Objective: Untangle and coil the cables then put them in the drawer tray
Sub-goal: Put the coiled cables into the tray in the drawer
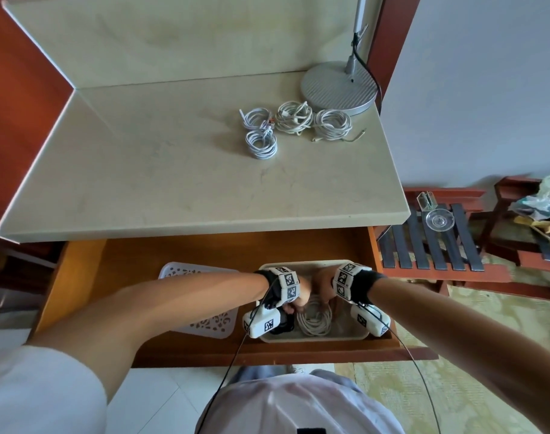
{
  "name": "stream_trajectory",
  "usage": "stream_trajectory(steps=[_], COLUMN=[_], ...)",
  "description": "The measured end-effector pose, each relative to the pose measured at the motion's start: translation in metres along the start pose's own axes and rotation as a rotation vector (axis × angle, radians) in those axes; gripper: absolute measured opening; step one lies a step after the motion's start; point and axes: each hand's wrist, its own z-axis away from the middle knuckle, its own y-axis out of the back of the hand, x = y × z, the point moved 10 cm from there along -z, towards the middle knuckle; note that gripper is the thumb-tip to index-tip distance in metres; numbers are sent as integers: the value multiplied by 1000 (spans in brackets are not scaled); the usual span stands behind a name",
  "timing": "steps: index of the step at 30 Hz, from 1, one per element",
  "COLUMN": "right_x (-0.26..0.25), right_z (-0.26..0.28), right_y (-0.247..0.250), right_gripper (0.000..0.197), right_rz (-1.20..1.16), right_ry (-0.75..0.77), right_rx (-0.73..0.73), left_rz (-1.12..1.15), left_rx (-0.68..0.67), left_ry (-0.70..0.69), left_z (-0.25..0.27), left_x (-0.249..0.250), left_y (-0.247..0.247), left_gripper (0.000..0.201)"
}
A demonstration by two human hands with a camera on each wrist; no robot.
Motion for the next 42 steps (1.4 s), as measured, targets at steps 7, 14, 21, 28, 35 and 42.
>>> stream_trajectory(steps=[7, 14, 21, 28, 35, 42], right_x=[7, -4, -1, -28, 16, 21], right_z=[1, 16, 39, 123, 136, 87], right_y=[3, 4, 32, 157, 310, 335], right_gripper=[52, 41, 40, 27, 29, 18], right_rz=[-79, -113, -220, -586, -1098, -1255], right_ry=[-2, 5, -74, 209, 181, 121], right_rx=[44, -11, -37, 27, 648, 584], left_rz=[-210, -369, -38, 446, 652, 670], left_rx=[191, 113, 29, 507, 981, 983], left_ry=[-113, -218, -240, -396, -162, -187], left_z=[11, 13, 53, 142, 154, 138], left_x=[4, 18, -4, -67, -128, -122], left_y=[21, 1, 51, 212, 321, 344], left_gripper=[22, 36, 33, 27, 43, 36])
